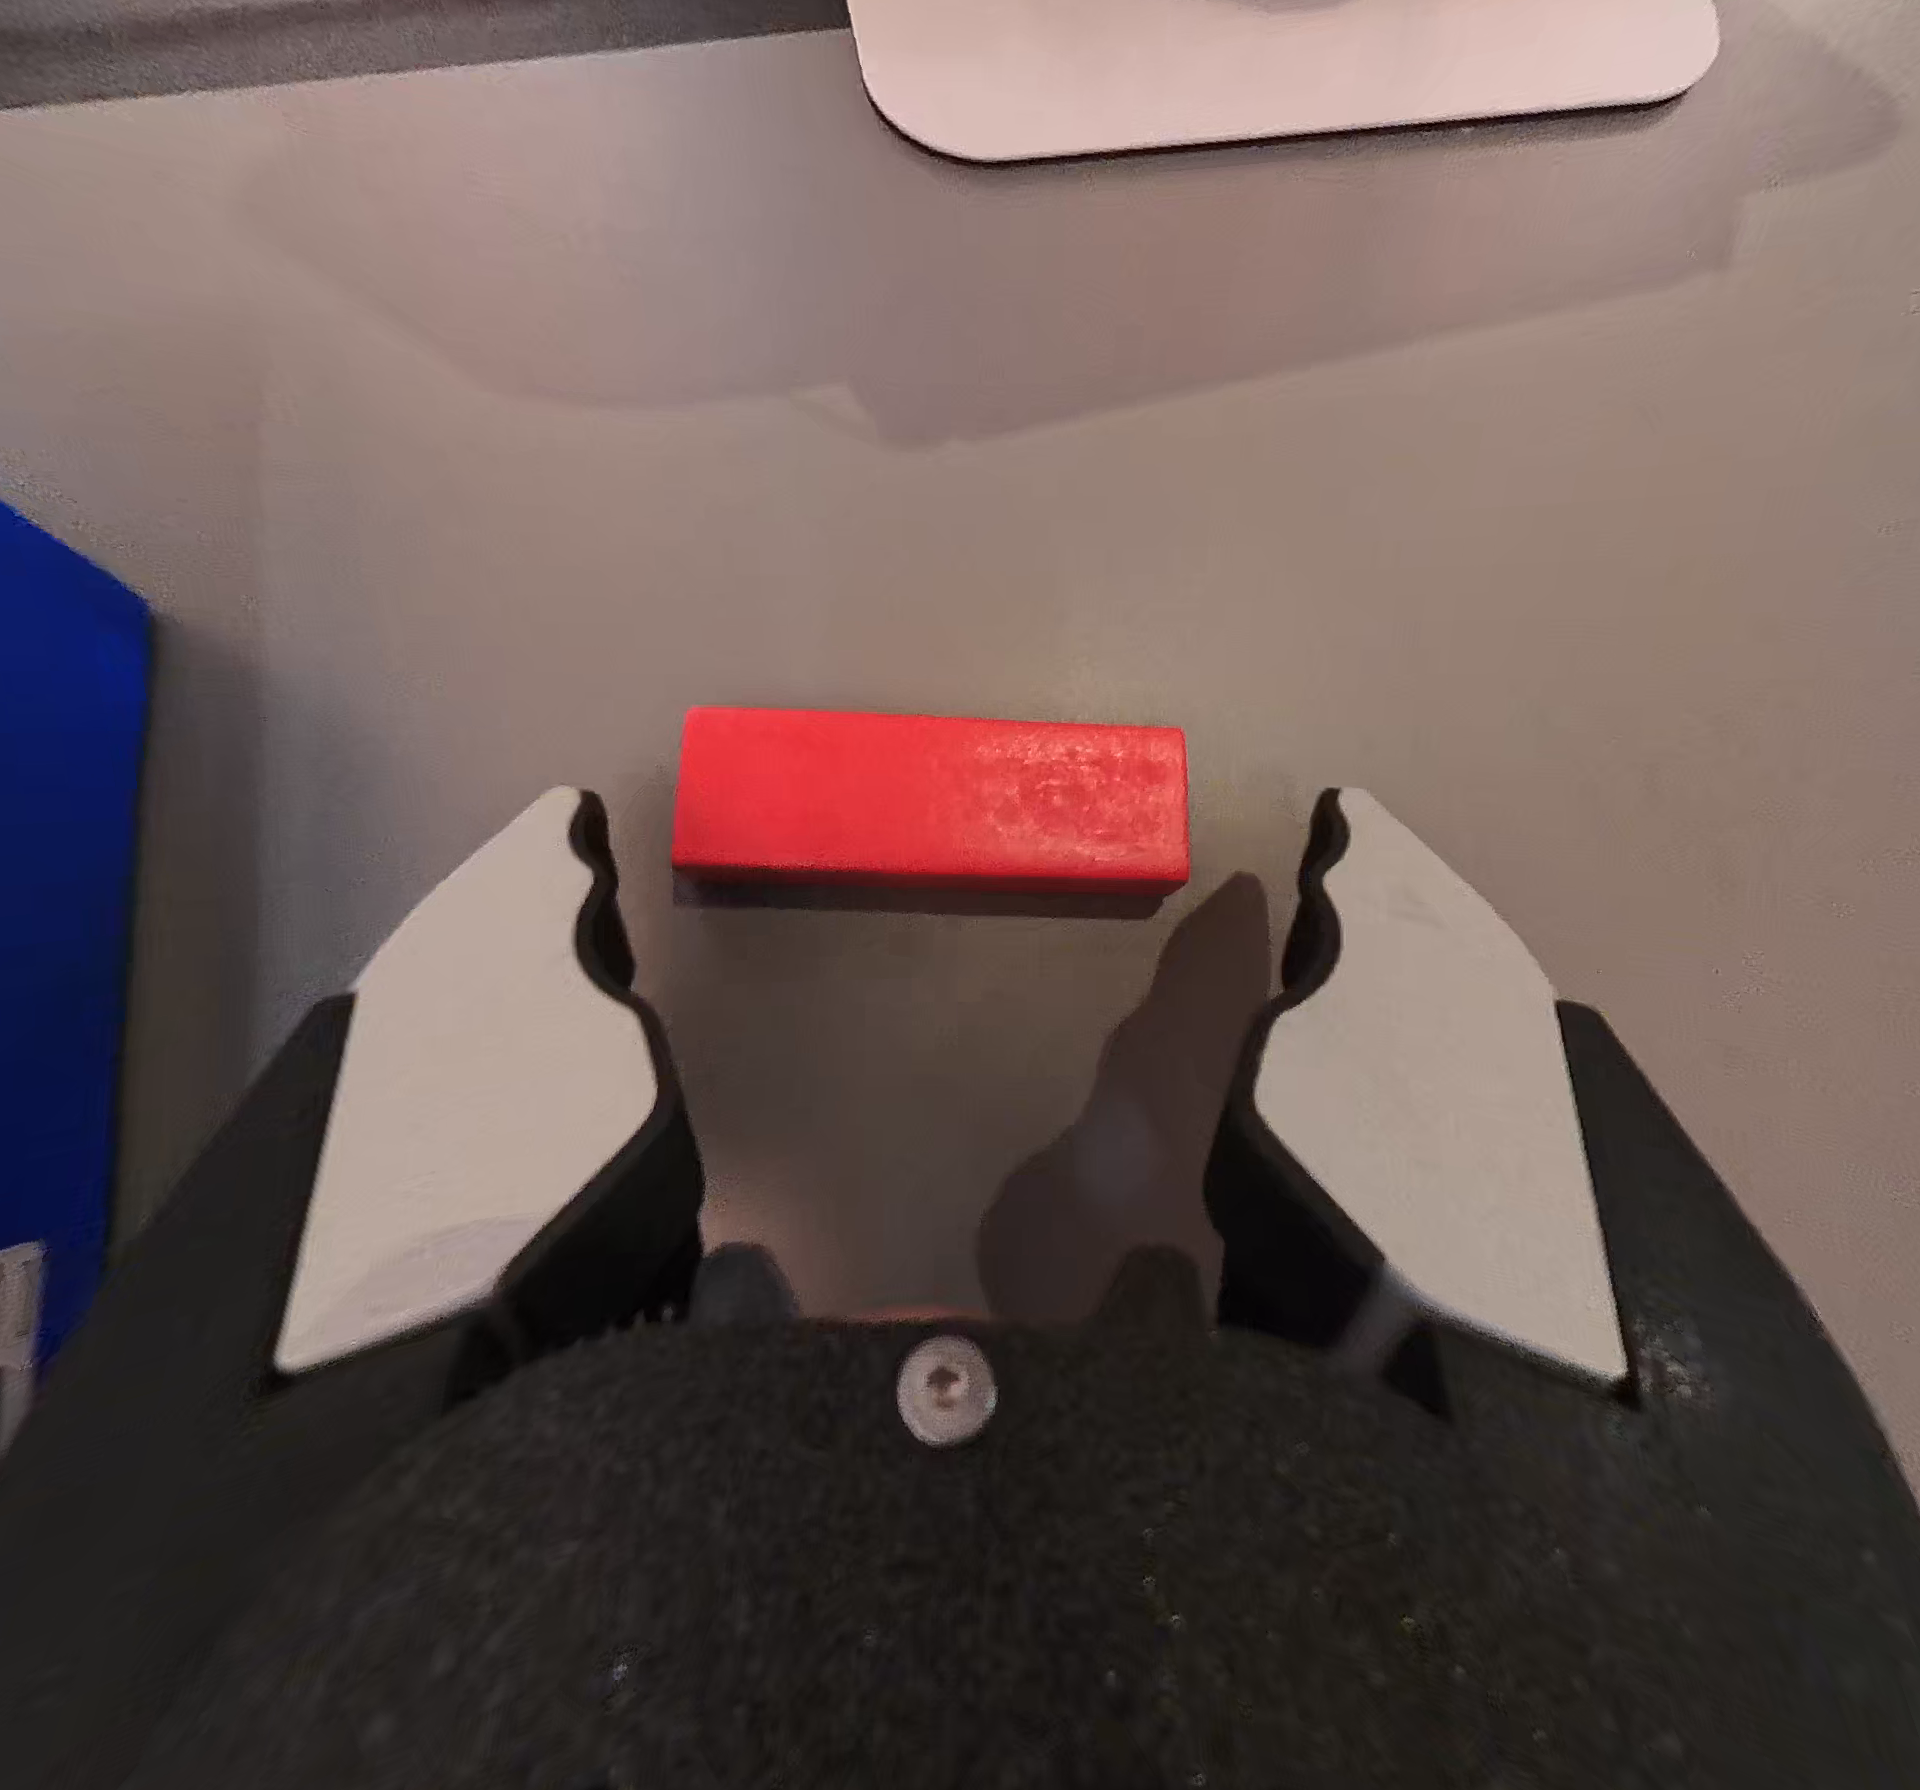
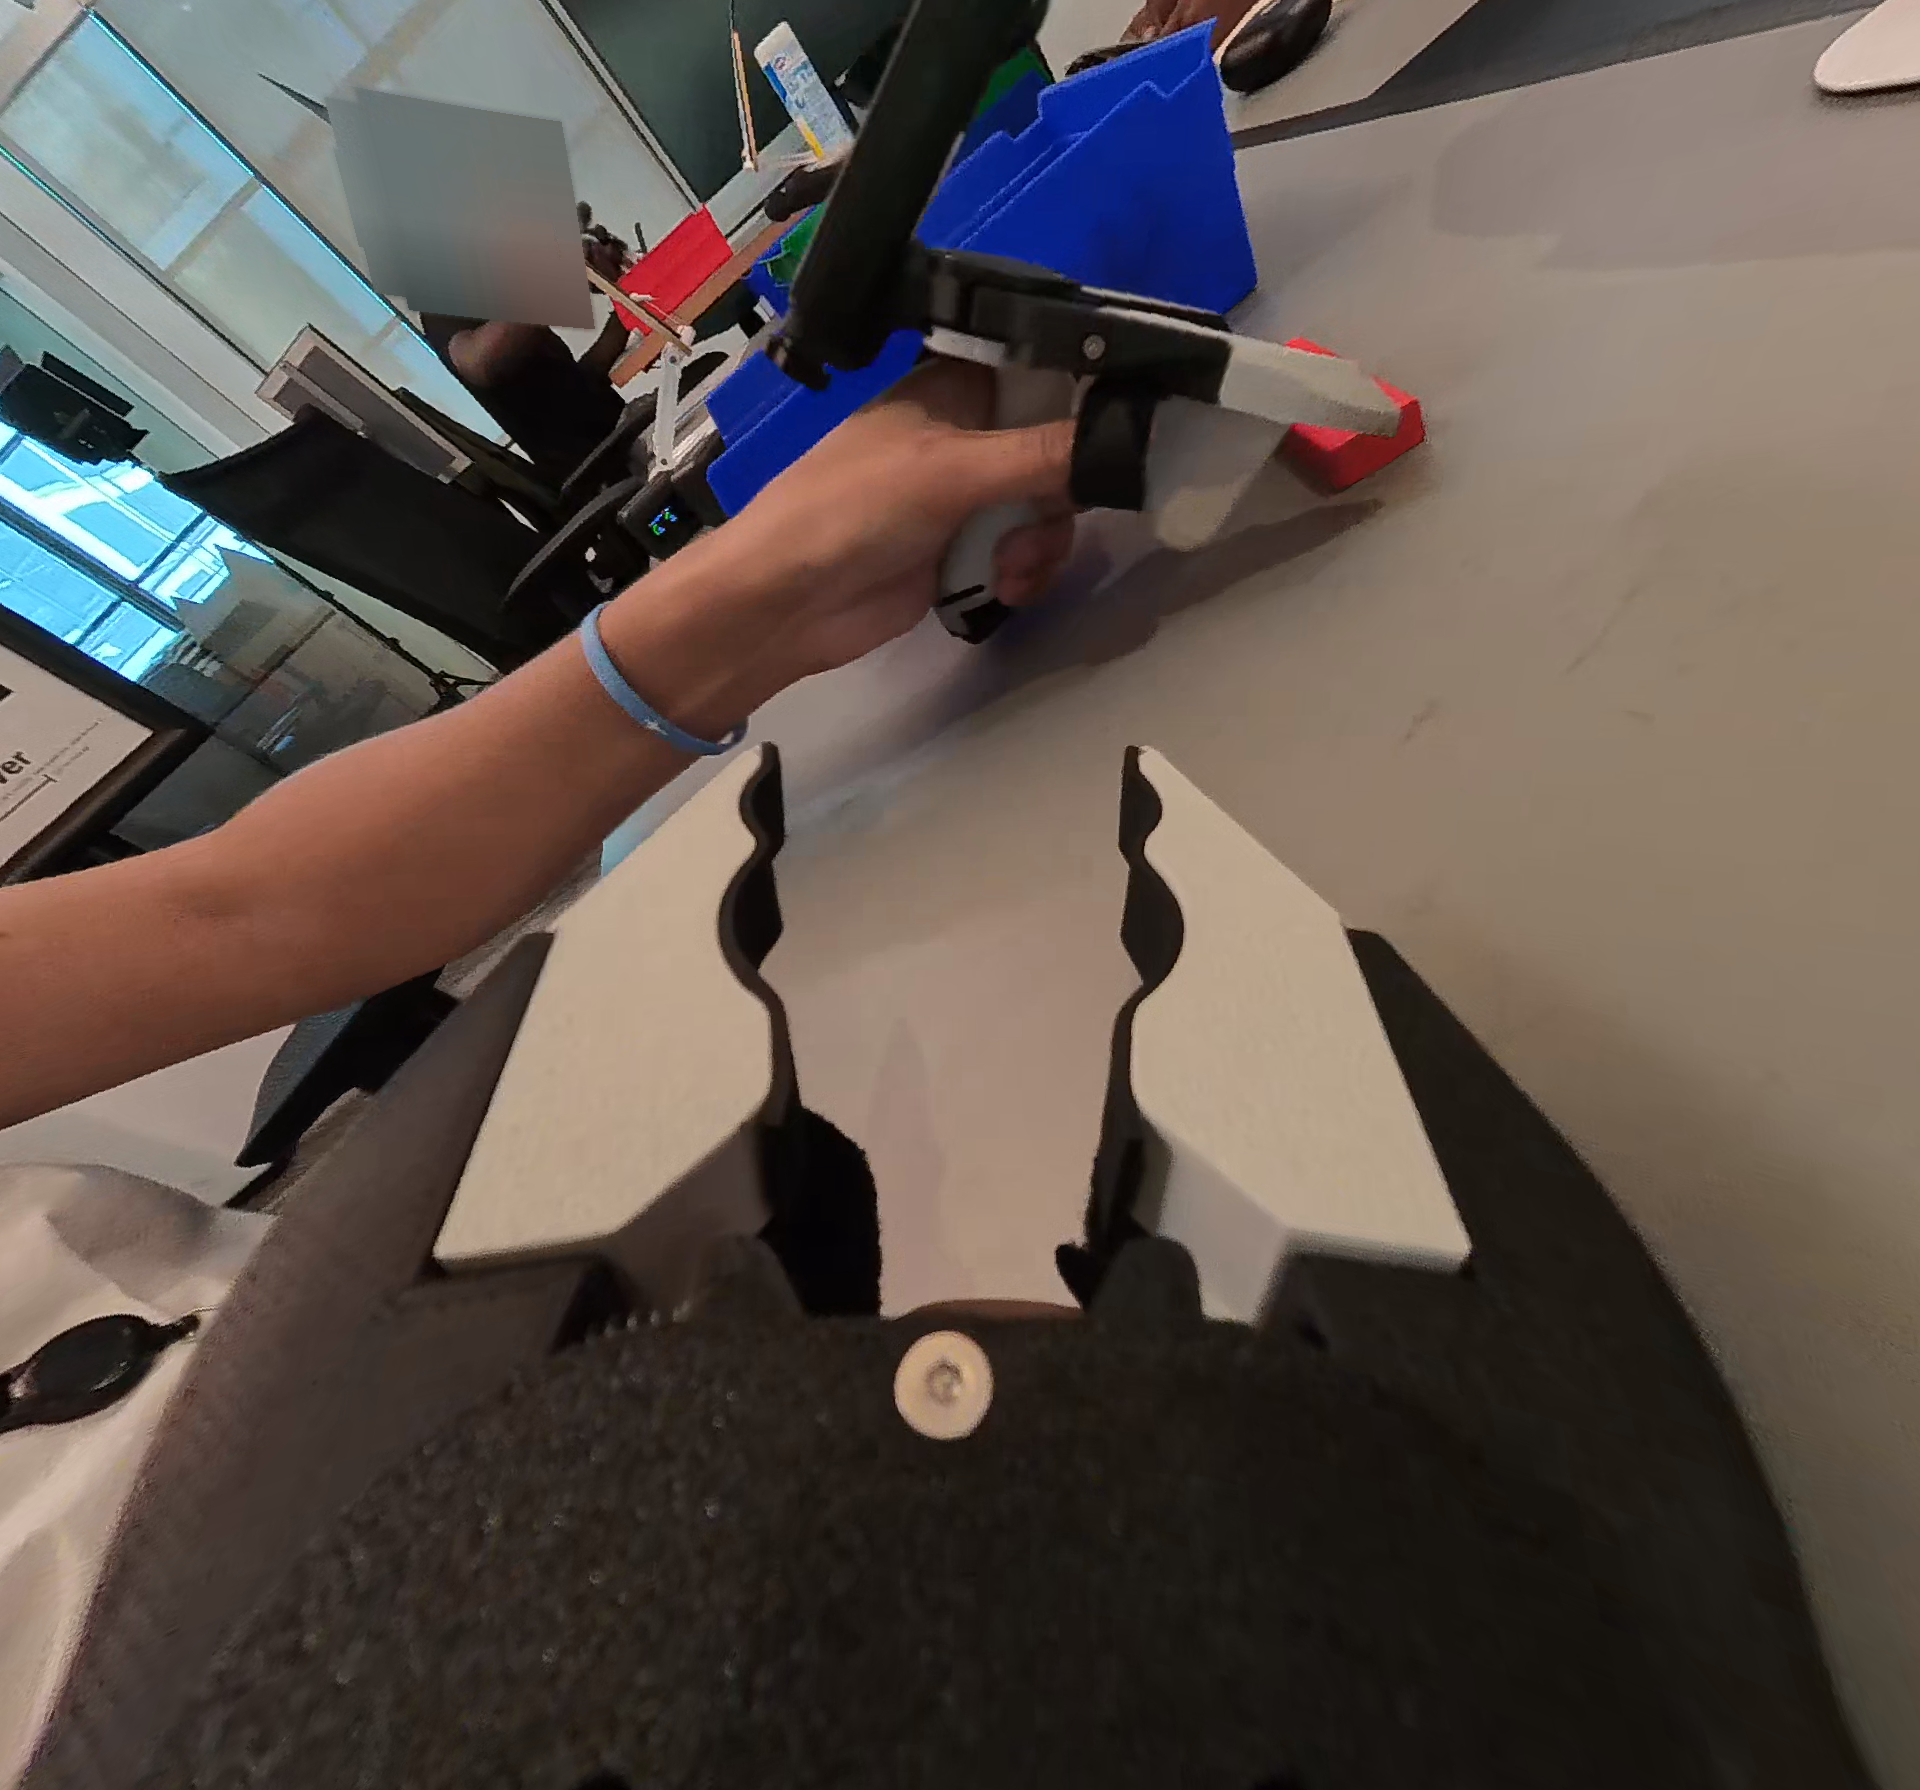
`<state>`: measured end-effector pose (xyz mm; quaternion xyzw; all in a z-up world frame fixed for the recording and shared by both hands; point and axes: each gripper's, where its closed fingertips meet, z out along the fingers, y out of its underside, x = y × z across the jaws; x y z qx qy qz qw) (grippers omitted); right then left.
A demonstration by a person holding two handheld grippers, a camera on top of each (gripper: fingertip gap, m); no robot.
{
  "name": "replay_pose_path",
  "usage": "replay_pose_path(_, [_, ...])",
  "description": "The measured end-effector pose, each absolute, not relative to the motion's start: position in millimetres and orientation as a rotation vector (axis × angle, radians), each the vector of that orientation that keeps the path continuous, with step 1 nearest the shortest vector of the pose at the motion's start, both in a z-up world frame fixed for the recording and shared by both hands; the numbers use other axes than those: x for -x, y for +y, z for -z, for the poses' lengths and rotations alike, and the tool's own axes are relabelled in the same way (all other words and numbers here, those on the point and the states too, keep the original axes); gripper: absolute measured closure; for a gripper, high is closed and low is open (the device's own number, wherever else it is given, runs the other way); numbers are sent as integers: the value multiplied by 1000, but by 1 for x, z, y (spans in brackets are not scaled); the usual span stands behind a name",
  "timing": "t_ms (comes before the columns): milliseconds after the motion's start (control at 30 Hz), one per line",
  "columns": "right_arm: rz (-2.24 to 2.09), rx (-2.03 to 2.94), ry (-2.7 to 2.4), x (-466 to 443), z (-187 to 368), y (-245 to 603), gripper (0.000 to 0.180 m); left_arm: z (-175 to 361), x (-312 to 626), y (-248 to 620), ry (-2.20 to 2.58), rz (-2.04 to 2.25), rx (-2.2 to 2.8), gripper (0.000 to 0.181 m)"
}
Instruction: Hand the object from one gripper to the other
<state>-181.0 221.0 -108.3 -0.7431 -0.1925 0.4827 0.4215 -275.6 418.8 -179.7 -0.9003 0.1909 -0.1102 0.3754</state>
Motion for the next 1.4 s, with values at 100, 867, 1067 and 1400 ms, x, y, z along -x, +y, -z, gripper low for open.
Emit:
replay_pose_path(100, [-1232,1870,-487,184,110,220,114,190,270,418,470,280,2341,56])
replay_pose_path(867, [-1258,1840,-506,183,104,218,115,160,266,411,692,91,2112,76])
replay_pose_path(1067, [-1269,1765,-410,160,73,252,115,68,234,353,1107,117,1586,76])
replay_pose_path(1400, [-1763,1571,-747,218,19,211,128,5,216,228,1511,10,998,76])
